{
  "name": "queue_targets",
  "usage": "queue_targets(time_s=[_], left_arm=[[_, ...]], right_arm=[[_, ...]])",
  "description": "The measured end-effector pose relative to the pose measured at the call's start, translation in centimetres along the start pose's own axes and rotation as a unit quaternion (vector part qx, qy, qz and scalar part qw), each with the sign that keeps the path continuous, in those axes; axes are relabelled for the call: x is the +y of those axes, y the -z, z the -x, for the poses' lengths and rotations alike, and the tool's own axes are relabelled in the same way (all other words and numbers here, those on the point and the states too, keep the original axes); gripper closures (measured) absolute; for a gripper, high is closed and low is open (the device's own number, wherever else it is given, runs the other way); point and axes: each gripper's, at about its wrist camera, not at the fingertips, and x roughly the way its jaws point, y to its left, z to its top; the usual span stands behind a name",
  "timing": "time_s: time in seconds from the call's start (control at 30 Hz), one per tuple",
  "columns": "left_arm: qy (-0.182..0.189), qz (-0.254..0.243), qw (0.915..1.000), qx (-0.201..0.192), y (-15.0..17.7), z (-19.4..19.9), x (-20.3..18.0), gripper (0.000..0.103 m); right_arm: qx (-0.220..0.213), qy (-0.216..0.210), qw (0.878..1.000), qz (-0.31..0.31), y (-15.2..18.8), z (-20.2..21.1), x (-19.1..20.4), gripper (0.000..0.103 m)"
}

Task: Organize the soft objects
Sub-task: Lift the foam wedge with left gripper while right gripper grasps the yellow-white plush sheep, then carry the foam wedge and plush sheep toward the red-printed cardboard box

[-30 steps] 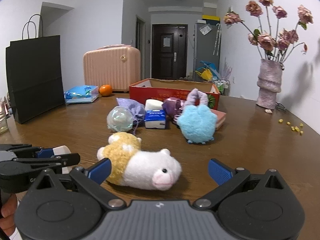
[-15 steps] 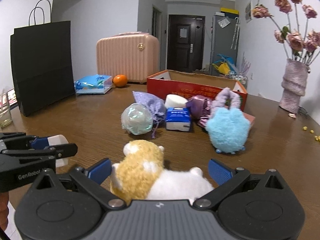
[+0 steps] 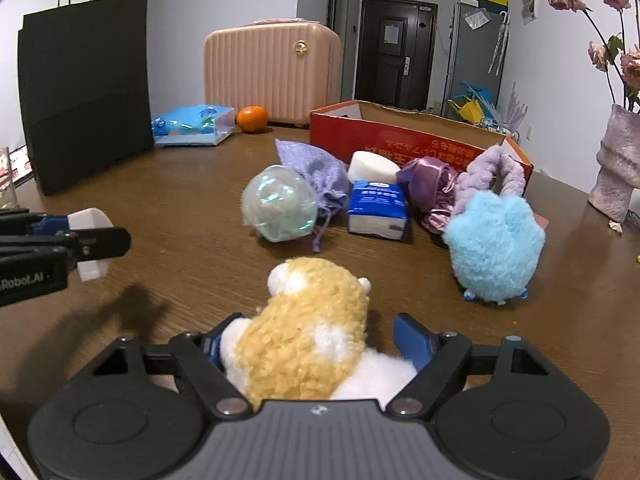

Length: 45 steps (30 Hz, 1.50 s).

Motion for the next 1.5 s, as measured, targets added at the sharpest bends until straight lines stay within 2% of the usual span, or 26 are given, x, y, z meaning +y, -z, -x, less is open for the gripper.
queue_targets(time_s=[0.07,0.6,0.93,1.5], left_arm=[[0.001,-0.001,1.0,0.002,-0.1,-0.3,-0.1,0.072],[0.013,-0.011,0.9998,-0.002,-2.6,-1.9,-1.5,0.072],[0.017,-0.014,0.9996,-0.017,-5.4,-2.7,-2.7,0.072],[0.026,-0.021,0.9985,-0.045,-9.9,-4.5,-4.9,0.073]], right_arm=[[0.001,0.002,1.0,-0.001,-0.1,-0.1,-0.4,0.038],[-0.015,-0.006,1.0,-0.025,-1.0,0.5,-3.3,0.05],[-0.051,-0.007,0.998,-0.032,-3.1,1.9,-5.3,0.051],[-0.111,0.014,0.993,-0.033,-7.7,3.2,-8.8,0.051]])
